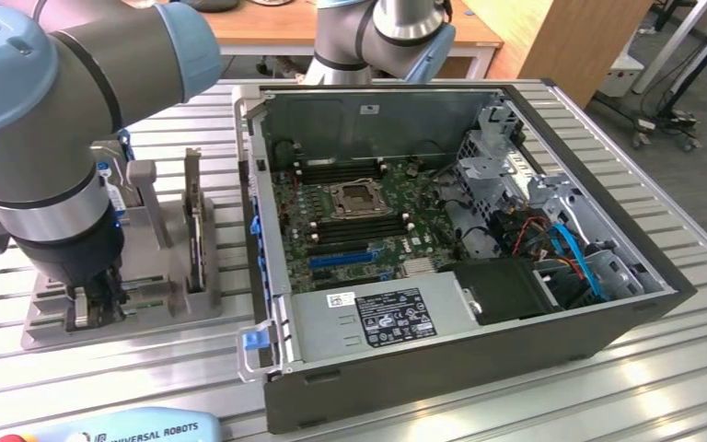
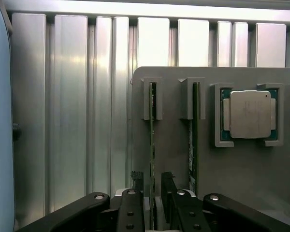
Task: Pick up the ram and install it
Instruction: 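Pick up the ram and move it above insertion slot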
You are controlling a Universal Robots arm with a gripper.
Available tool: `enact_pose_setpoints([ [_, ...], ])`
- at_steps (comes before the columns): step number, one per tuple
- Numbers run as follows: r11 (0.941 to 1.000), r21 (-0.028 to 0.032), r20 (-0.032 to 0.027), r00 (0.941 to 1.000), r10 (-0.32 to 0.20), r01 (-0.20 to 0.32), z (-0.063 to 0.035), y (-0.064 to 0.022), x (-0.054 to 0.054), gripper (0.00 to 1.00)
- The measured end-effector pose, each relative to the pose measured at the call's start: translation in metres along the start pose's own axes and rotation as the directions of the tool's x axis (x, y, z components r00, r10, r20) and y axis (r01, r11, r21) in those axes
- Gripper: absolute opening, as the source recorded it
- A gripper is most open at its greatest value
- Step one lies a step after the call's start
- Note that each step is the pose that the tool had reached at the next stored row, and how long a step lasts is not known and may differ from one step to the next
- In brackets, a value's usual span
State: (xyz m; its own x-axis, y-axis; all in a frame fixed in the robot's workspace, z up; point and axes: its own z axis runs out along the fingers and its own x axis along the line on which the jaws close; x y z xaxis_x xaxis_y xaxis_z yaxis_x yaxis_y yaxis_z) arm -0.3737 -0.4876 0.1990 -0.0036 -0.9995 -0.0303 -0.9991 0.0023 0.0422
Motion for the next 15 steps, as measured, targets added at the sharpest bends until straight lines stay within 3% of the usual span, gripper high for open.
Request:
enact_pose_setpoints([
  [15, 1.0000, -0.0002, 0.0006, 1.0000, -0.001, 0.001, 0.0011, -0.0012, -0.0013, 0.29],
])
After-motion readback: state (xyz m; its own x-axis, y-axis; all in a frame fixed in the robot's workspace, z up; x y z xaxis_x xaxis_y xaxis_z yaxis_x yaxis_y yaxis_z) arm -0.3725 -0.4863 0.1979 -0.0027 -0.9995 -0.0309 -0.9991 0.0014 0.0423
